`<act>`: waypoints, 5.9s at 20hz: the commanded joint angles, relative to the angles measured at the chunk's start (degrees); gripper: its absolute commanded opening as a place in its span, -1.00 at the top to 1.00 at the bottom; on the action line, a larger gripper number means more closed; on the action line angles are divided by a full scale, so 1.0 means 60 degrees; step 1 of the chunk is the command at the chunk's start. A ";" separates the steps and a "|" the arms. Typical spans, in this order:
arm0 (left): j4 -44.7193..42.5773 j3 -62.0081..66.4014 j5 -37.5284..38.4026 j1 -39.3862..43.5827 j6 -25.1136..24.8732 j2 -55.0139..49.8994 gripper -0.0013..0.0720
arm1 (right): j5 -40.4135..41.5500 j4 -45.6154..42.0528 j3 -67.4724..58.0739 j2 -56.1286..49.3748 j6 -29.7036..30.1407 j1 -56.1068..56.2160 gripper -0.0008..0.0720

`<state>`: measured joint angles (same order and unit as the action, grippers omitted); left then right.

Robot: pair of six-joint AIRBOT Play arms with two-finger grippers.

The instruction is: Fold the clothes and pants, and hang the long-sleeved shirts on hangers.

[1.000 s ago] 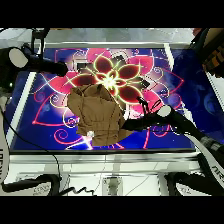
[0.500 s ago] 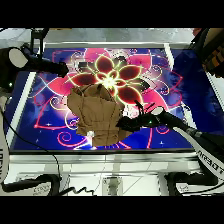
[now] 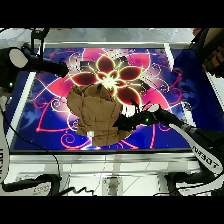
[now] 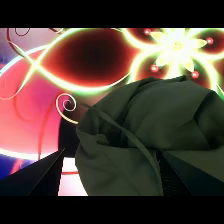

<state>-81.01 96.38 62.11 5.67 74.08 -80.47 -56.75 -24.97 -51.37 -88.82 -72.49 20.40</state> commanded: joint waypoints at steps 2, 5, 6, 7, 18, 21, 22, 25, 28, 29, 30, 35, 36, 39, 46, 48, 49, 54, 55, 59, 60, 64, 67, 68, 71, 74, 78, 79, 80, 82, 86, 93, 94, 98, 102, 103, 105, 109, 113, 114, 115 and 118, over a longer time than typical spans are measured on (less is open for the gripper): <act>-0.0004 -0.0004 0.0000 -0.0007 0.0000 -0.0004 -0.84 | 0.0688 0.0452 -0.0036 -0.0015 0.0029 0.0484 0.60; -0.0007 -0.0004 -0.0036 -0.0011 -0.0011 -0.0004 -0.81 | 0.0951 0.0528 -0.0688 0.0011 0.0299 0.0386 0.92; -0.0004 -0.0004 -0.0117 -0.0011 -0.0222 -0.0004 -0.69 | 0.0922 0.0503 -0.1166 0.0036 0.0586 0.0350 0.92; -0.0004 -0.0004 -0.0222 -0.0011 -0.0539 0.0004 -0.40 | 0.0885 0.0477 -0.1698 0.0058 0.0820 0.0339 0.92; 0.0011 -0.1497 0.1075 -0.1147 -0.1027 0.2412 -0.02 | 0.1836 -0.1574 -0.5581 0.0557 0.0648 -0.0729 0.92; 0.0674 -0.4339 0.1053 -0.1759 -0.1024 0.3745 -0.02 | 0.1931 -0.1829 -0.5581 0.0554 0.0619 -0.0783 0.92; 0.1089 -0.5501 0.1005 -0.1916 -0.1024 0.4087 -0.02 | 0.1931 -0.1880 -0.5581 0.0554 0.0619 -0.0783 0.92; 0.2823 -0.8375 0.0663 -0.2022 -0.0998 0.4262 -0.04 | 0.1927 -0.1923 -0.5581 0.0554 0.0619 -0.0783 0.92; 0.5184 -1.0058 -0.0142 -0.1971 -0.1373 0.3708 -0.68 | 0.1883 -0.1923 -0.5581 0.0554 0.0623 -0.0783 0.92; 0.5894 -1.0316 -0.0331 -0.1974 -0.1978 0.3391 -0.67 | 0.1880 -0.1923 -0.5581 0.0554 0.0623 -0.0783 0.92; 0.6335 -1.0382 -0.0441 -0.1971 -0.2397 0.3016 -0.67 | 0.1880 -0.1923 -0.5581 0.0554 0.0623 -0.0783 0.92; 0.8051 -1.0375 -0.1355 -0.1574 -0.4481 0.1078 -0.67 | 0.1880 -0.1923 -0.5581 0.0554 0.0619 -0.0783 0.92; 0.8495 -1.0375 -0.1530 -0.1446 -0.4958 0.0750 -0.67 | 0.1880 -0.1923 -0.5581 0.0554 0.0619 -0.0783 0.92; 0.9082 -1.0375 -0.2397 -0.1151 -0.5289 0.0113 -0.67 | 0.1876 -0.1920 -0.5581 0.0554 0.0619 -0.0783 0.92; 0.9122 -0.9912 -0.2677 -0.0331 -0.5282 -0.0146 0.44 | 0.1894 -0.1923 -0.5581 0.0554 0.0623 -0.0783 0.92; 0.9122 -0.9482 -0.2674 -0.0171 -0.5275 -0.0146 0.92 | 0.2011 -0.1967 -0.5584 0.0554 0.0616 -0.0805 0.92; 0.9118 -0.9176 -0.2670 -0.0178 -0.5158 -0.0131 0.92 | 0.2178 -0.2007 -0.5584 0.0554 0.0576 -0.0849 0.92; 0.8852 -0.7042 -0.2601 -0.1657 -0.4357 0.0277 0.92 | 0.2881 -0.2277 -0.5759 0.0565 -0.0168 -0.1800 0.92; 0.8695 -0.6623 -0.2601 -0.2098 -0.4237 0.0423 0.92 | 0.2812 -0.2404 -0.5941 0.0568 -0.0211 -0.2124 0.92; 0.8542 -0.5005 -0.2688 -0.3938 -0.4095 0.0958 0.92 | 0.2776 -0.2860 -0.6827 0.0565 -0.0863 -0.3388 0.92; 0.8539 -0.4615 -0.2881 -0.4324 -0.3971 0.1035 0.92 | 0.2769 -0.3053 -0.7049 0.0565 -0.1078 -0.3683 0.92; 0.8539 -0.3464 -0.3887 -0.5227 -0.3985 0.1075 0.92 | 0.1825 -0.4244 -0.7901 0.0565 -0.1832 -0.4962 0.92; 0.8502 -0.2965 -0.4765 -0.5508 -0.3996 0.1082 0.92 | 0.0506 -0.5133 -0.8582 0.0565 -0.1832 -0.5869 0.92; 0.8510 -0.2838 -0.5093 -0.5603 -0.3993 0.1082 0.92 | 0.0189 -0.5384 -0.8805 0.0568 -0.1836 -0.6142 0.92; 0.8506 -0.2688 -0.6062 -0.5734 -0.3993 0.1166 0.92 | -0.0667 -0.5869 -0.9337 0.0565 -0.1993 -0.6994 0.92; 0.8663 -0.2379 -0.7497 -0.5621 -0.3985 0.1213 0.92 | -0.0860 -0.5869 -0.9639 0.0565 -0.2284 -0.7482 0.92; 0.8648 -0.1807 -0.8619 -0.5173 -0.3989 0.1206 0.92 | -0.0652 -0.5978 -0.9799 0.0561 -0.2594 -0.7519 0.92; 0.8437 -0.1810 -0.8167 -0.5169 -0.3989 0.1198 0.92 | -0.0849 -0.6382 -0.9781 0.0554 -0.2710 -0.7526 0.92; 0.7934 -0.1814 -0.7402 -0.5173 -0.3985 0.1162 0.92 | -0.1191 -0.7067 -0.9701 0.0557 -0.3096 -0.7530 0.92; 0.6430 -0.1832 -0.5668 -0.5180 -0.3843 0.0965 0.92 | -0.1803 -0.8131 -0.9351 0.0616 -0.3344 -0.7526 0.93; 0.3155 -0.2393 -0.3592 -0.5220 -0.1785 0.0539 0.92 | -0.1348 -0.9165 -0.7362 0.1548 -0.3654 -0.7530 0.93; 0.2652 -0.3027 -0.1341 -0.5348 -0.1883 0.0423 0.92 | -0.0947 -1.0670 -0.2630 0.4707 -0.3865 -0.7530 0.92; 0.2357 -0.3027 -0.0903 -0.5377 -0.1916 0.0554 0.92 | -0.1239 -1.0976 -0.2244 0.5144 -0.3865 -0.7530 0.92; -0.0470 -0.3042 0.2353 -0.5450 -0.1912 0.0594 0.92 | -0.3005 -1.1533 -0.0867 0.6277 -0.3840 -0.7530 0.92; -0.2335 -0.3206 0.4357 -0.5592 -0.1920 0.0186 0.92 | -0.4707 -1.1890 0.0120 0.6386 -0.3687 -0.7530 0.92; -0.2368 -0.3402 0.4630 -0.5672 -0.1920 0.0076 0.92 | -0.5002 -1.1981 0.0375 0.6382 -0.3508 -0.7530 0.92; -0.2710 -0.4011 0.5184 -0.5850 -0.1916 -0.0113 0.92 | -0.5486 -1.2167 0.0900 0.6382 -0.3209 -0.7530 0.92; -0.3974 -0.5373 0.5158 -0.6138 -0.1920 -0.0222 0.92 | -0.5967 -1.2196 0.1319 0.6379 -0.2962 -0.7526 0.92; -0.3996 -0.6156 0.4819 -0.6368 -0.1916 -0.0222 0.92 | -0.5858 -1.2189 0.1322 0.6379 -0.2783 -0.7530 0.92; -0.3993 -0.6229 0.4790 -0.6382 -0.1916 -0.0222 0.91 | -0.5858 -1.2167 0.1319 0.6379 -0.2747 -0.7526 0.87; -0.3996 -0.6233 0.4736 -0.6382 -0.1916 -0.0222 0.74 | -0.5854 -1.2160 0.1319 0.6379 -0.2725 -0.7526 0.39; -0.3996 -0.6233 0.4182 -0.6382 -0.1912 -0.0219 -0.66 | -0.5836 -1.2163 0.1319 0.6379 -0.2721 -0.7526 -0.76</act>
<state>-104.66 59.75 89.62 -32.42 62.61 -81.73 -91.61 -98.21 -43.55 -50.54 -89.14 -24.82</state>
